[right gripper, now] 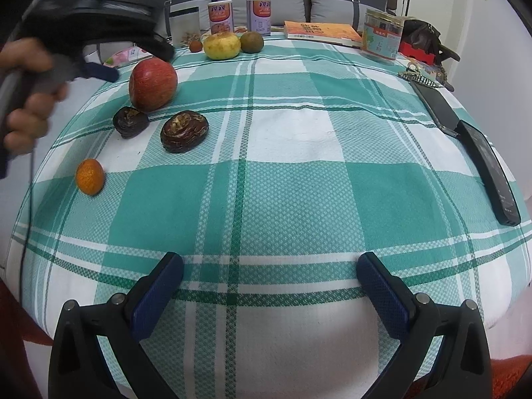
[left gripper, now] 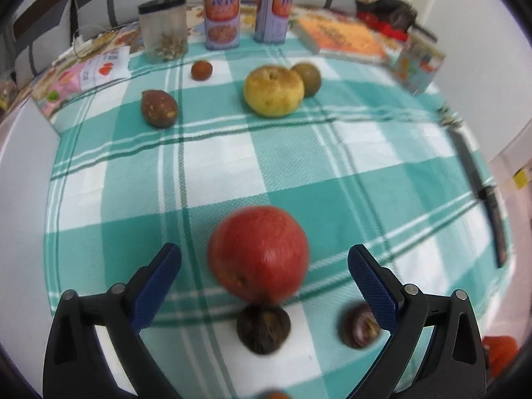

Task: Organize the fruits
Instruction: 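Reach the left tool to the red apple and close on it, then lift the red apple with the left tool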

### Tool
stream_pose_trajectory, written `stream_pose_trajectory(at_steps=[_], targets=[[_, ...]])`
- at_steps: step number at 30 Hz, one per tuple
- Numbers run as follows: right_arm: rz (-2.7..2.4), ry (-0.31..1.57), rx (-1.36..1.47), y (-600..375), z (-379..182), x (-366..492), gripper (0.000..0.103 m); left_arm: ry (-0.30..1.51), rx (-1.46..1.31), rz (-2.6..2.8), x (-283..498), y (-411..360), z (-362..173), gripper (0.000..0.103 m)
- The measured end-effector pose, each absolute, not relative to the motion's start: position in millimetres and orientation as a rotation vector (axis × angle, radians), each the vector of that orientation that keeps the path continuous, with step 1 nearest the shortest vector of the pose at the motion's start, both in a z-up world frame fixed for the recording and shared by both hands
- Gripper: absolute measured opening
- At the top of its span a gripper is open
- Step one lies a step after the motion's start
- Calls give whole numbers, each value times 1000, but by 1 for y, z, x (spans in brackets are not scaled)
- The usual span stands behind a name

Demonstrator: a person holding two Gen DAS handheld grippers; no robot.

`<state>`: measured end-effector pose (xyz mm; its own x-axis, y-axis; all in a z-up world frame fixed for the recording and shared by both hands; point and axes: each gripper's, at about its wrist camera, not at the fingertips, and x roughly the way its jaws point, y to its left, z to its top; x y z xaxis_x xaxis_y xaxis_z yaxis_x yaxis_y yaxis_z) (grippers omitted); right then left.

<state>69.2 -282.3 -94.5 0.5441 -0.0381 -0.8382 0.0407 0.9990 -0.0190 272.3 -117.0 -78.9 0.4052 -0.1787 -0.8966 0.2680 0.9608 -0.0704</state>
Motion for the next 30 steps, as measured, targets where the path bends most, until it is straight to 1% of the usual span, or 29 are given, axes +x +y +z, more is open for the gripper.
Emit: stream_pose_trajectory(at_steps=[2, 3, 4, 5, 6, 11, 14, 20, 21, 26, 30], targets=[[-40, 992, 0, -283, -95, 69, 103, 1146, 136, -256, 278, -123, -90, 100], [-38, 992, -1, -283, -95, 69, 103, 1147, 139, -255, 278, -122, -91, 95], [-36, 991, -1, -283, -94, 69, 103, 1144, 129, -265, 278, -121, -91, 76], [-33, 991, -2, -283, -95, 68, 103, 1147, 112, -280, 278, -118, -91, 73], [-31, 992, -2, -283, -95, 68, 103, 1148, 96, -289, 278, -115, -91, 72], [-29, 1001, -2, -283, -94, 70, 103, 1125, 40, -302, 269, -92, -89, 71], [-30, 1003, -2, -283, -94, 71, 103, 1107, -10, -269, 258, -59, -85, 71], [-37, 1000, 1, -283, -94, 72, 103, 1024, -60, -182, 220, -1, -91, 71], [-40, 999, 2, -283, -94, 72, 103, 987, -74, -183, 208, 7, -93, 71], [-46, 993, 4, -283, -95, 73, 103, 936, -79, -166, 173, 21, -94, 72], [-46, 987, 4, -282, -95, 71, 103, 942, -108, -179, 164, 27, -93, 72]])
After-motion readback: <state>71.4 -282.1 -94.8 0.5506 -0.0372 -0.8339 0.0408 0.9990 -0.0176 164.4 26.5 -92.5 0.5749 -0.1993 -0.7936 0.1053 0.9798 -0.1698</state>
